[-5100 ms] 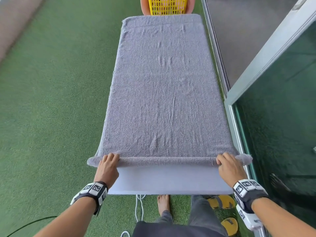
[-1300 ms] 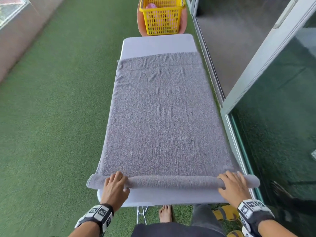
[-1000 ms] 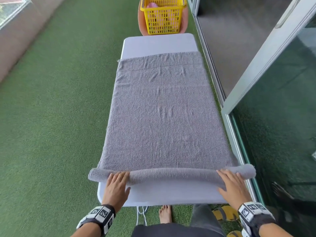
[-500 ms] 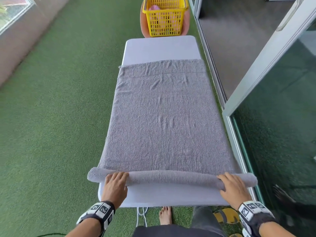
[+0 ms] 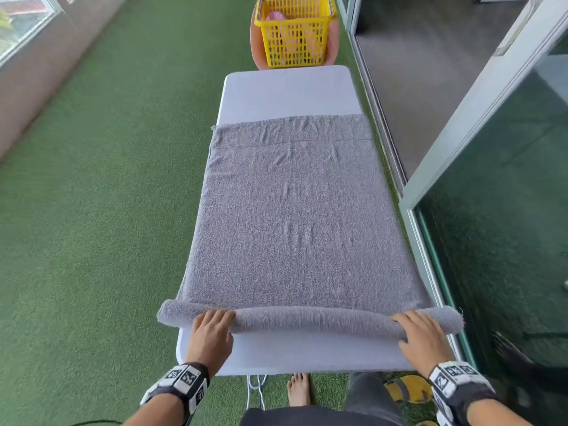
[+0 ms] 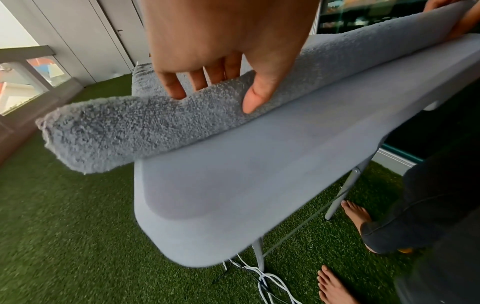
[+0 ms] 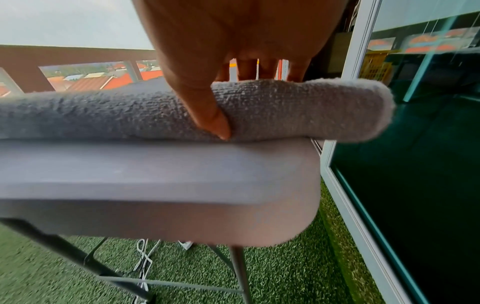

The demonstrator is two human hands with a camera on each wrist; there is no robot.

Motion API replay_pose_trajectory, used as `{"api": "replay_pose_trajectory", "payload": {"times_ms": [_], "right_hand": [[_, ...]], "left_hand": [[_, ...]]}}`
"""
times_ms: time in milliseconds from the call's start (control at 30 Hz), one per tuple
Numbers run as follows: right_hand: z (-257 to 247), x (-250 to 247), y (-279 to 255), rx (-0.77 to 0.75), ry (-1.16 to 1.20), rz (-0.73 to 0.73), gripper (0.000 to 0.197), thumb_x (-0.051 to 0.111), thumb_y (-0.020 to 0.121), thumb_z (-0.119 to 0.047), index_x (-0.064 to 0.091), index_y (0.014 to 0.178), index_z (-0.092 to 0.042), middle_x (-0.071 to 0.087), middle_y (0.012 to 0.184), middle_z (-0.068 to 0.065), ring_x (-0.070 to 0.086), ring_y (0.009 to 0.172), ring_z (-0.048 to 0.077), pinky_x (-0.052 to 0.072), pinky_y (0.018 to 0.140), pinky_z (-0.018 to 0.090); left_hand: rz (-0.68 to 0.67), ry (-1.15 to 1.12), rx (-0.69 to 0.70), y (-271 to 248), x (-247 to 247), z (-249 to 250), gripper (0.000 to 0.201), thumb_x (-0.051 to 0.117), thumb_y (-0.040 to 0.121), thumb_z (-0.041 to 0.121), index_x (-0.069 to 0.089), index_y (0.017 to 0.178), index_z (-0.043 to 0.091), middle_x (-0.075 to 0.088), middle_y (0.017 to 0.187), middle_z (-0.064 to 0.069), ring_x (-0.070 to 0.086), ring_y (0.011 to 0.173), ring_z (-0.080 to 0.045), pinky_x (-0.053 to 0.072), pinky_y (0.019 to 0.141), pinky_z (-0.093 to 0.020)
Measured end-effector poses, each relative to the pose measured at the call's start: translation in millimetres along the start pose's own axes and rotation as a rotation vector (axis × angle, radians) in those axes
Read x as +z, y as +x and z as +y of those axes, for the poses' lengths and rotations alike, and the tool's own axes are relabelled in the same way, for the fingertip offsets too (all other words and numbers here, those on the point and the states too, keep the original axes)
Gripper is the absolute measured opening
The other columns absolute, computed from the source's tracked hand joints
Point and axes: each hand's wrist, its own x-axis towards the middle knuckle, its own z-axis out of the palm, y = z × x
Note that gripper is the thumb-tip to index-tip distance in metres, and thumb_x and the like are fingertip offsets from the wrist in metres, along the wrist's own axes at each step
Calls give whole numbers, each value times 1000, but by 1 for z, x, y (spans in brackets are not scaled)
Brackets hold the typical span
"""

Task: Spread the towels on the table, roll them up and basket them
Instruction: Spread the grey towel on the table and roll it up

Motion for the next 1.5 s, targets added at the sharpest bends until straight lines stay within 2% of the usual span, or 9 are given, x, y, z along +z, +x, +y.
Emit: {"api": "replay_pose_trajectory", "payload": {"times_ms": [100,167,300,467,600,933,1233,1367,1500], "right_hand": [[0,-15,11,6,-50,55,38,63,82,-28,62,119,-29,60,123,-8,53,116,19,35,104,38],[2,-19,19,28,-46,181,38,57,86,-23,61,124,-24,56,130,0,52,119,24,33,107,45],[4,2,14,18,-6,212,53,46,97,-43,37,146,-26,37,149,-7,34,140,20,8,114,42],[-2,1,11,56,-30,93,68,88,53,-15,66,117,-20,68,111,0,62,107,25,46,95,51],[-25,-13,24,70,12,149,44,77,65,-10,70,107,-20,67,96,-2,62,95,25,44,90,45],[-54,-6,4,-67,81,61,47,66,78,-14,63,123,-28,63,114,-10,58,106,15,42,98,35],[-11,-21,-17,74,7,-57,40,50,89,-37,53,129,-43,51,137,-19,44,125,6,17,114,38],[-12,-23,-7,97,23,97,50,30,99,-38,22,148,-41,23,156,-15,26,141,10,10,117,45],[-12,3,-20,9,28,-18,69,47,94,-53,10,149,-35,8,154,-18,9,147,11,-7,116,40]], "left_hand": [[68,-10,-3,12,-6,1,33,66,72,9,45,81,33,60,78,8,54,72,-14,51,74,-41],[115,-1,-35,23,-2,3,40,46,78,0,55,111,22,64,113,-4,58,103,-22,43,98,-52],[-36,-70,-65,25,7,19,59,26,98,34,5,149,14,3,152,1,0,145,-20,-6,117,-39],[-20,-20,-33,28,6,18,57,80,65,10,62,119,15,66,116,-3,61,110,-25,43,99,-44],[61,-15,-24,38,-9,4,42,82,52,4,66,87,22,68,85,7,65,79,-18,47,78,-35],[85,-49,-173,-21,-1,-20,41,81,55,-1,71,91,16,71,86,3,66,81,-19,51,85,-44],[-42,-136,-74,-20,8,17,33,16,81,35,48,83,24,50,81,9,45,76,-13,46,88,-40],[-29,-98,-141,-8,7,4,61,12,91,29,27,148,13,31,150,-5,27,140,-29,-4,116,-51],[-112,-47,-128,-23,17,-2,74,29,95,59,6,150,14,3,153,-3,1,145,-23,-12,117,-39]]}}
